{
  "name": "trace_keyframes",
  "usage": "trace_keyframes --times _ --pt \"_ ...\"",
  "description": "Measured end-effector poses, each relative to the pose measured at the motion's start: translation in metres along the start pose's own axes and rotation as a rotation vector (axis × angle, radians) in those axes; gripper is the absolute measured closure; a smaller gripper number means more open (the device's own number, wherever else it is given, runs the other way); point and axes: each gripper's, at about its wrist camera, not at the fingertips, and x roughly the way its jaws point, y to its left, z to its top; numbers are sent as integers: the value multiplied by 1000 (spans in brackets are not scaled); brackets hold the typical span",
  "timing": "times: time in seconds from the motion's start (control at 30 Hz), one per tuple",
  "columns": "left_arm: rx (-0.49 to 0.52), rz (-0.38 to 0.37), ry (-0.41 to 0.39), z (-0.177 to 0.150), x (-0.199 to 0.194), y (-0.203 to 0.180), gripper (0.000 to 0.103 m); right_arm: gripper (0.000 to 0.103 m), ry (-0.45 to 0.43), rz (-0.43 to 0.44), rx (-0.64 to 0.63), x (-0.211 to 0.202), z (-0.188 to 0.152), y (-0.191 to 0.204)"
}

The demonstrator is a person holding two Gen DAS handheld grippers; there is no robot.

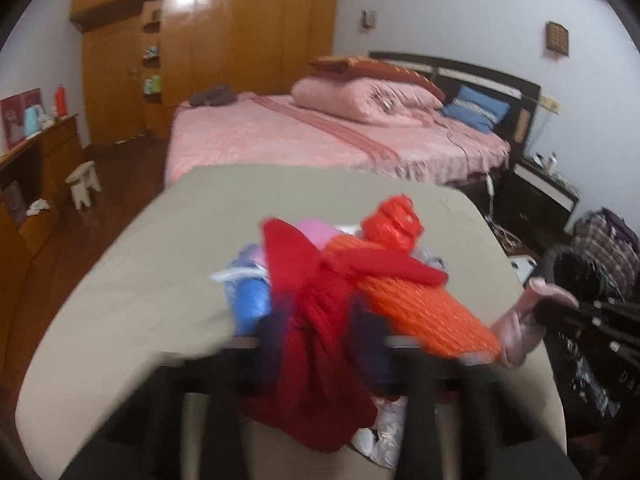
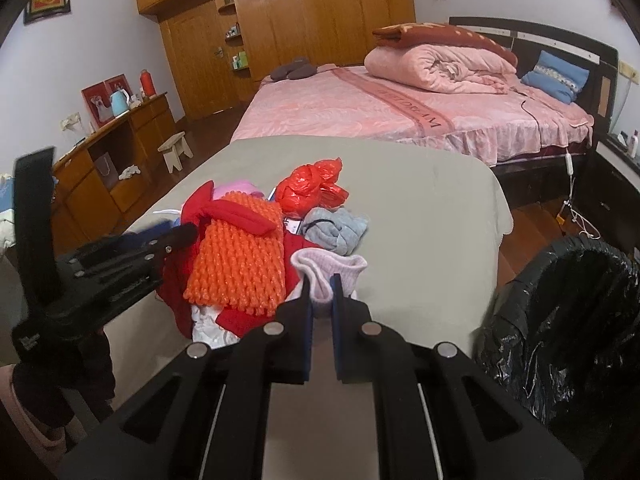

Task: Collect trash
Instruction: 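Lift the pink sock and red glove and carry both toward the black bin, then open the right tool over the bin while the left tool releases the red glove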

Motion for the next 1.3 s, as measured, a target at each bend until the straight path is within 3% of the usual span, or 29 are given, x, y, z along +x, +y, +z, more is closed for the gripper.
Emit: trace_keyframes --times 0.07,0.33,0.53,0.87,1.3 --pt "-13 -11 -14 -2 -4 2 96 95 -2 1 -5 -2 1 1" --pt "-26 -8 -177 13 -73 0 96 95 -52 11 9 -26 8 0" --pt "-42 -65 -225 24 -112 -13 96 95 -116 15 20 -56 17 -2" --pt "16 -198 -209 30 -123 -73 96 95 -191 -48 59 -113 15 -35" --pt "123 -446 -168 38 -101 -185 96 95 -220 -296 178 -179 -26 -133"
